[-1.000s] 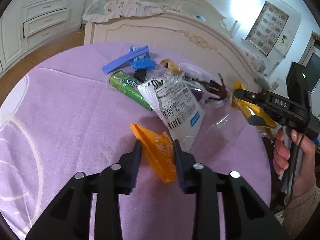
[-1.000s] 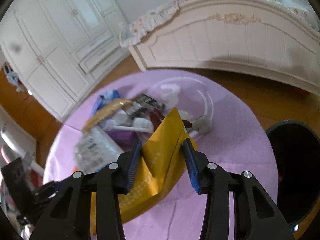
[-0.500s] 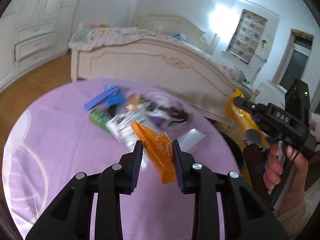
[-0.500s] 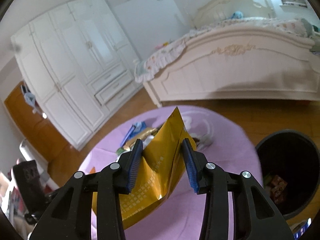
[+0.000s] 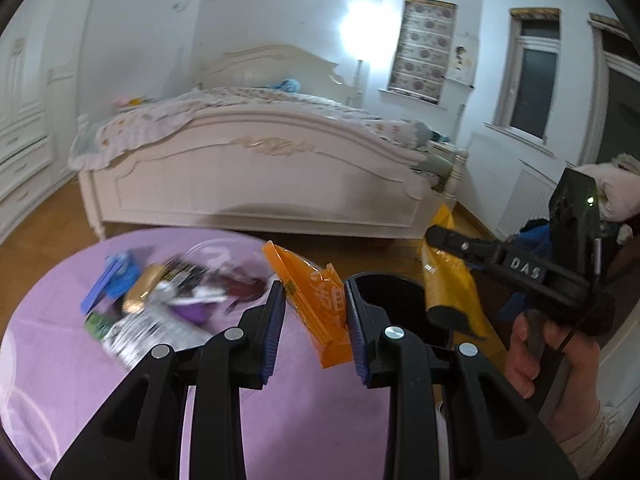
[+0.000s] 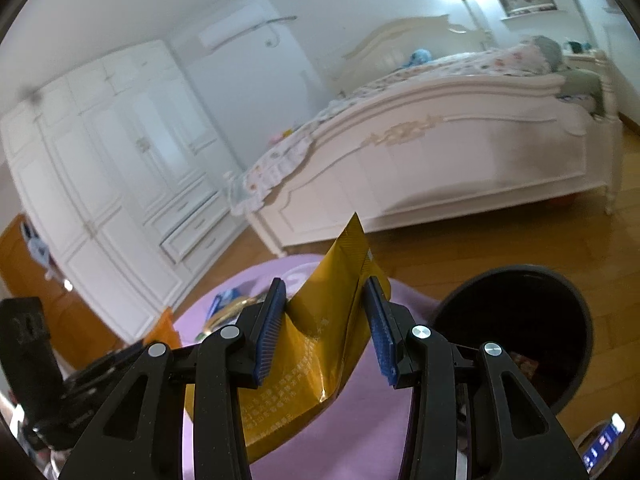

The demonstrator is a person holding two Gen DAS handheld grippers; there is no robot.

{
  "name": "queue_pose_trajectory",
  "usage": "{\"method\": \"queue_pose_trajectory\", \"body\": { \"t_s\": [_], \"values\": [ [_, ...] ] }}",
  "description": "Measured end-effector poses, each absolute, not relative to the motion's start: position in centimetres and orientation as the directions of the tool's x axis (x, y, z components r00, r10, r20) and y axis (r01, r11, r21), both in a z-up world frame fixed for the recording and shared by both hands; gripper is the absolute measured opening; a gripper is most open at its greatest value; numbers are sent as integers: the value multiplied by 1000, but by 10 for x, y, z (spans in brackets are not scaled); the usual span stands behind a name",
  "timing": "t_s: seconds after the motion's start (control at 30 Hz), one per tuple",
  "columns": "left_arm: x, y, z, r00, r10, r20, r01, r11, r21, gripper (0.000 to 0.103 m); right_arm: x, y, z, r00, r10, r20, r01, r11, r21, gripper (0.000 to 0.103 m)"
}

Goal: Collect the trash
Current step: 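Carry both items over the black bin and open both tools to drop them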

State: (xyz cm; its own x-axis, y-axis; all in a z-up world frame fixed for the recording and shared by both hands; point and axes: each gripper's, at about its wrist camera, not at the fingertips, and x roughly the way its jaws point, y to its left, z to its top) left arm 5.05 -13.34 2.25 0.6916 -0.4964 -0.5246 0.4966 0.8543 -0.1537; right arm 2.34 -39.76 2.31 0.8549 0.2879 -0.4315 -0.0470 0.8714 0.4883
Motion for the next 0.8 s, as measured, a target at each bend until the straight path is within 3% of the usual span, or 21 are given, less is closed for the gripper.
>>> {"method": "queue_pose_trajectory", "body": {
  "t_s": [0.4, 0.8],
  "values": [
    [75, -232, 10, 593, -592, -546, 639, 759, -129, 30, 22, -479, -15, 874, 174, -454, 111, 838, 535, 41],
    [95, -290, -18, 519, -608, -601, 690, 713, -124, 30, 22, -537, -68, 851, 101, -515, 245, 792, 559, 41]
  ]
}}
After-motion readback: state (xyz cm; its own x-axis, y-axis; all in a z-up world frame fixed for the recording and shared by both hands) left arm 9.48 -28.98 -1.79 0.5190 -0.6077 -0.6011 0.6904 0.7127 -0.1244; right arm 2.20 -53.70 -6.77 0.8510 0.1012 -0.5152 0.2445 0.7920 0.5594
